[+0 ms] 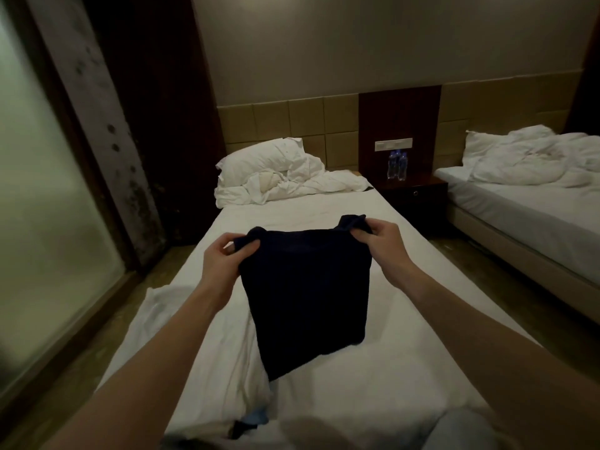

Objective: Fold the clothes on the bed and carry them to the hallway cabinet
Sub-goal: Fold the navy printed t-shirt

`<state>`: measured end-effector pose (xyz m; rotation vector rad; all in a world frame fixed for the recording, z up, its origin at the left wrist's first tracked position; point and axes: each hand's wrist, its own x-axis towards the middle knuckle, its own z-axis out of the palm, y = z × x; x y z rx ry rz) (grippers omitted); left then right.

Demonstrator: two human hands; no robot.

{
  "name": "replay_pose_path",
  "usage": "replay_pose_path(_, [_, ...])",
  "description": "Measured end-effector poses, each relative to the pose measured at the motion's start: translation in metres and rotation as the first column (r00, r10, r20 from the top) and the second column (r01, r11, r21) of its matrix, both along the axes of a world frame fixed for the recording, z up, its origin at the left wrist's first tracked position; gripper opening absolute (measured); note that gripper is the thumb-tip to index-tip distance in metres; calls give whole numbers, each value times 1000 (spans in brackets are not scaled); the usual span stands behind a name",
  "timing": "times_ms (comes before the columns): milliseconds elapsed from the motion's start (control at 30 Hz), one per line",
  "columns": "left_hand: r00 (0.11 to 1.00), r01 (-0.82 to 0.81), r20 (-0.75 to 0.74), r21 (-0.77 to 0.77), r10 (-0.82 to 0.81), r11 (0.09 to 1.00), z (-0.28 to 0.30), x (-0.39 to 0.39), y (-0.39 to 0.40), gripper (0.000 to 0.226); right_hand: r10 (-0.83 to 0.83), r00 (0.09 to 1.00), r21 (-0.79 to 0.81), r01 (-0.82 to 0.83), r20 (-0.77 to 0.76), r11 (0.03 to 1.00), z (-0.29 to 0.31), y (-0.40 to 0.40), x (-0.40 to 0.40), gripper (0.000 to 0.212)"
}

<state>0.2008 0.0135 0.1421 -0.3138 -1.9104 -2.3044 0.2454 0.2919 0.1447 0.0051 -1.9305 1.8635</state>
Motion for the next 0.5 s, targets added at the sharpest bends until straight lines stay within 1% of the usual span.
replay_pose_path(133, [999, -1, -45, 6, 2, 1000, 20, 38, -28, 17, 63, 997, -90, -67, -48, 994, 9, -26, 34, 9])
replay_pose_path(300, [997, -30, -76, -34, 28, 999, 41, 76, -77, 28, 170, 983, -226, -182, -68, 957, 9, -71, 63, 11])
replay_pose_path(400, [995, -56, -81, -67, 50, 996, 42, 92, -111, 35, 236, 969, -254, -245, -68, 936, 3, -104, 71, 11])
replay_pose_path(500, [993, -103, -58, -62, 100, 993, 37, 101, -142, 33, 286, 957, -255, -289, -49, 923, -8, -137, 66, 11])
